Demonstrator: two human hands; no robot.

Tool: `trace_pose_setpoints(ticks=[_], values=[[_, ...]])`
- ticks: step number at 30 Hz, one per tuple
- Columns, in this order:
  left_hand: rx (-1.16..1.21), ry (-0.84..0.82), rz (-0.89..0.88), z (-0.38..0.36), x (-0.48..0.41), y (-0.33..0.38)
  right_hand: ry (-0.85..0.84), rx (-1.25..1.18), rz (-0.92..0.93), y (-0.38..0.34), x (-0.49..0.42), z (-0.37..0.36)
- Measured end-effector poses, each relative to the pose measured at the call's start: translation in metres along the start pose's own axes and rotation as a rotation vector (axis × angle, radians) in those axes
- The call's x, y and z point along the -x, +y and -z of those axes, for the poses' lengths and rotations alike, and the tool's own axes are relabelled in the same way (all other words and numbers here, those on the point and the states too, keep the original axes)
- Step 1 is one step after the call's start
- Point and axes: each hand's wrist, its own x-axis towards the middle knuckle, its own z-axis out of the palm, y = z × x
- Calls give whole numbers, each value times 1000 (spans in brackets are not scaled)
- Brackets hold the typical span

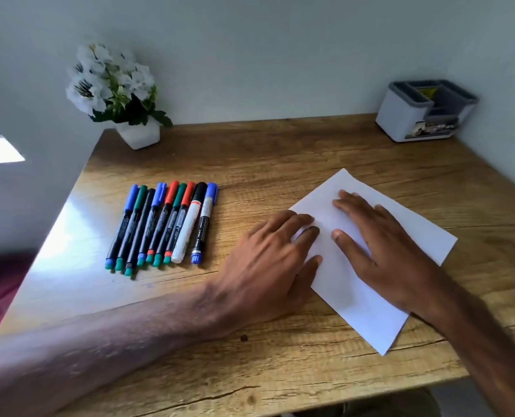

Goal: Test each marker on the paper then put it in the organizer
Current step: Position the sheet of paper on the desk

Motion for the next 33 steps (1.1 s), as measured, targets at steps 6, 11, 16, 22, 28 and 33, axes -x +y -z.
trace_pose_setpoints(ticks=[6, 11, 16, 22, 28, 33], values=[[-27, -6, 5, 3, 2, 0, 0, 1, 21, -6, 1, 1], [-60, -13, -2, 5, 5, -1, 49, -13, 65, -3, -1, -2], [-28, -6, -9, 9, 7, -2, 300, -100, 198, -20, -5, 7], [5, 31, -95, 19, 11, 3, 299, -242, 557, -88, -33, 24], [108, -15, -171, 16, 13, 5, -42, -136, 776, -134, -85, 13], [86, -22, -192, 17, 14, 5, -167, 90, 751, -139, -108, 6]])
